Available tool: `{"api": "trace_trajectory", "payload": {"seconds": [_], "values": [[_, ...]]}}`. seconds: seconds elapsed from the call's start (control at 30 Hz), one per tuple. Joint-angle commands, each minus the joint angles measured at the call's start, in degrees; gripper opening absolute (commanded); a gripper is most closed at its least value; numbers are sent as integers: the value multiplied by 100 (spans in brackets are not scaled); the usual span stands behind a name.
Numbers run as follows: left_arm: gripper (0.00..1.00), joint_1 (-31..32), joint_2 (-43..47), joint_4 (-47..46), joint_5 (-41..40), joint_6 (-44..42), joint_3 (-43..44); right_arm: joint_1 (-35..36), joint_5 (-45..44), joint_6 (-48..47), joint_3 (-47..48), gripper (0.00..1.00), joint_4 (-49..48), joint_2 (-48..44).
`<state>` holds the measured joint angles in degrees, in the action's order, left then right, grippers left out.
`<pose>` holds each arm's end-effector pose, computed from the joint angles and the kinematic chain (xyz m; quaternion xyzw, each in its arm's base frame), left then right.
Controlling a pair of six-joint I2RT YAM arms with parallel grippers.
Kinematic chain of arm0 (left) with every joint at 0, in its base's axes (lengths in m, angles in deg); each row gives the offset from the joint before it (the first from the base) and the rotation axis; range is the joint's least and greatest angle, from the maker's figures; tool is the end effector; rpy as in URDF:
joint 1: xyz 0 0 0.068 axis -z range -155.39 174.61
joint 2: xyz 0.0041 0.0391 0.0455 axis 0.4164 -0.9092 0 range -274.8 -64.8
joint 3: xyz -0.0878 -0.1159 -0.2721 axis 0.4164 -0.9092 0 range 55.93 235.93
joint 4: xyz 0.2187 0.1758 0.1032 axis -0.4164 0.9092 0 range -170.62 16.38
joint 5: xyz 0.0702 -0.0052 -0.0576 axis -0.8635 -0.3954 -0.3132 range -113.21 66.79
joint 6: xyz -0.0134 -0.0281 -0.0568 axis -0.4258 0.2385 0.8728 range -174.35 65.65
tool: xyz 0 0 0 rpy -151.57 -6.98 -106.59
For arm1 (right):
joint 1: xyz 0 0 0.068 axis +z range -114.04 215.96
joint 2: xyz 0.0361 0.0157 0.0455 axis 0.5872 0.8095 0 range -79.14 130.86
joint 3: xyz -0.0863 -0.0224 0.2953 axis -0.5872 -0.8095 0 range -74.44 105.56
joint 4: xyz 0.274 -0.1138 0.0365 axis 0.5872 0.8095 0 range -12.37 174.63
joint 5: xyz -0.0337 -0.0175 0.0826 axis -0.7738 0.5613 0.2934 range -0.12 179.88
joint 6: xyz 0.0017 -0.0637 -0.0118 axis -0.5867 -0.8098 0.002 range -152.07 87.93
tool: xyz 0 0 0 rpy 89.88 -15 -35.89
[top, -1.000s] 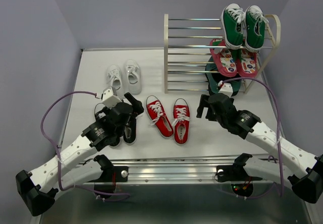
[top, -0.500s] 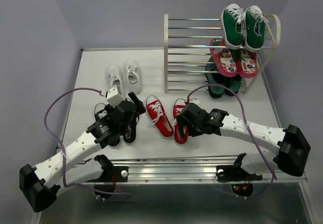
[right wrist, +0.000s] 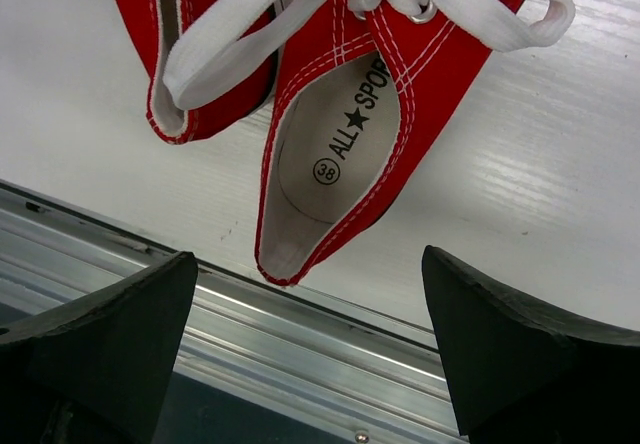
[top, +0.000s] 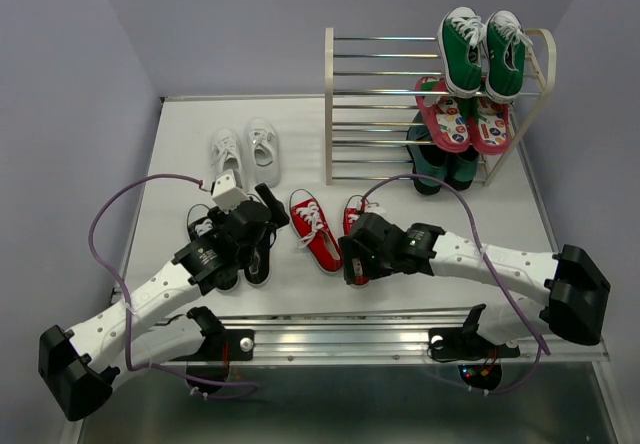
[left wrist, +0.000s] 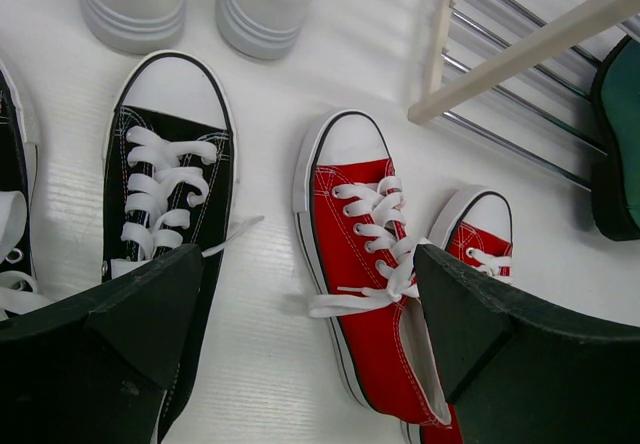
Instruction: Place and organize the shoes onto the shoe shelf
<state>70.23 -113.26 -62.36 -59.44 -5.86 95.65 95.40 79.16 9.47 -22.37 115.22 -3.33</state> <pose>0.1705 -0.1318 0.3026 -0.1827 0.8060 -0.1829 0.5324 0.1558 0.2451 0.2368 -0.1273 0.9565 0.1327 0.2267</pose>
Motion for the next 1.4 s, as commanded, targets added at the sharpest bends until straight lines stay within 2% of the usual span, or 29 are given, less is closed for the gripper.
{"api": "trace_trajectory", "payload": {"seconds": [0.0,0.17,0.27,0.4,0.5,0.53,0.63,0.67,0.73,0.77,0.97,1.1,1.23,1.37], "values": [[99,-19,109,-112,-148,-85,-96,112,-167,196,-39,99,-216,118],[99,-19,127,-174,-157,-77,-158,164,-641,389,-13,81,-313,451],[99,-19,101,-191,-191,-59,-175,164,-799,460,31,76,-505,610],[99,-19,83,-253,-332,-33,-211,164,-887,513,83,74,-498,768],[99,-19,39,-297,-367,-94,-193,217,-1133,679,145,61,-340,856],[99,-19,4,-306,-394,-103,-185,217,-1273,732,171,52,-305,856],[99,-19,-22,-358,-411,-112,-193,217,-1380,838,171,40,-287,848],[99,-19,-40,-393,-411,-120,-184,217,-1432,873,171,30,-243,865],[99,-27,-49,-429,-429,-120,-184,217,-1459,891,198,19,-182,891],[99,-27,-57,-481,-420,-112,-167,217,-1529,900,233,1,-94,900],[99,-27,-58,-622,-359,-147,-176,217,-1968,751,259,1,214,567],[99,-27,-66,-657,-341,-138,-202,217,-1934,496,172,1,363,110],[99,-27,-101,-657,-359,-121,-228,217,-2231,662,119,1,793,-399],[99,-36,-137,-675,-359,-103,-228,270,-2434,680,-4,1,655,-864]]}}
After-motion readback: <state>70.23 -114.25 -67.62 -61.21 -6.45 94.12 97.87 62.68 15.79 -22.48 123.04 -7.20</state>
